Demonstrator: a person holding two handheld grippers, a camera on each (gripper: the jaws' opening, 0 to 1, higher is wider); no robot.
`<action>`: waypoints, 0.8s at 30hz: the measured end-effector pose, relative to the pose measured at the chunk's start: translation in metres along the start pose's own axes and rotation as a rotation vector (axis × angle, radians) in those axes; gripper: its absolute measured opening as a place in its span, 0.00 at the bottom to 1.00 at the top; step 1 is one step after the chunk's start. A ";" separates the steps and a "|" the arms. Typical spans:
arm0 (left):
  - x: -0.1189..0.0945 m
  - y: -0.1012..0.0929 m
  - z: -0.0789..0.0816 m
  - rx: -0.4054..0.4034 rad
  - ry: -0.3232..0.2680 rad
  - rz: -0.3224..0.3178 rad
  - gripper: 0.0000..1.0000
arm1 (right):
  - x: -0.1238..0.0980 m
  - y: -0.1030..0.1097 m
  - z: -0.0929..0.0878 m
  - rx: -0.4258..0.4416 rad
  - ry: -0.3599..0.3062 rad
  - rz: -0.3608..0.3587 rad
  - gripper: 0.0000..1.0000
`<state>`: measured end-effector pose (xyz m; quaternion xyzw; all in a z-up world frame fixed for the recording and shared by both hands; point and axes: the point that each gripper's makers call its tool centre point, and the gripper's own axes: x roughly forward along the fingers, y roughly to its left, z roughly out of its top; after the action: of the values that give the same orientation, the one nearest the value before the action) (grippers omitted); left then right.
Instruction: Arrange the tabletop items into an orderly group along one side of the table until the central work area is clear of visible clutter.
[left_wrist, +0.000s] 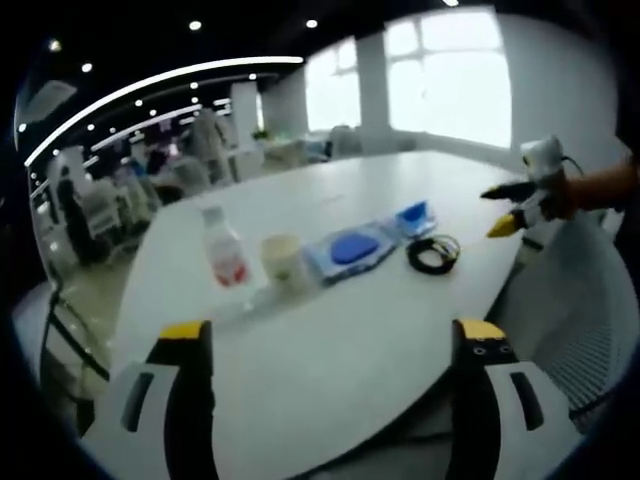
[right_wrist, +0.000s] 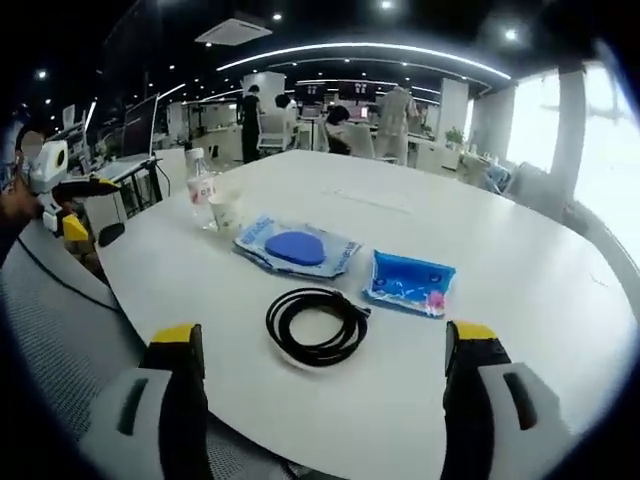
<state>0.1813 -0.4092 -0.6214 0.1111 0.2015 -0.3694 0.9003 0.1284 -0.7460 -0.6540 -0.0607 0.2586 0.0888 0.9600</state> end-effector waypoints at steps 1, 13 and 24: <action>-0.001 0.001 -0.001 -0.002 -0.004 0.006 0.97 | -0.003 0.000 -0.002 0.003 0.001 -0.012 1.00; -0.005 0.013 -0.005 -0.019 -0.029 0.071 0.98 | -0.019 -0.014 -0.013 0.037 -0.017 -0.109 1.00; -0.005 0.015 -0.006 -0.020 -0.047 0.073 0.97 | -0.021 -0.019 -0.013 0.033 -0.026 -0.139 1.00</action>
<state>0.1873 -0.3932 -0.6233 0.1008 0.1800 -0.3370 0.9186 0.1081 -0.7692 -0.6527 -0.0618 0.2425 0.0183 0.9680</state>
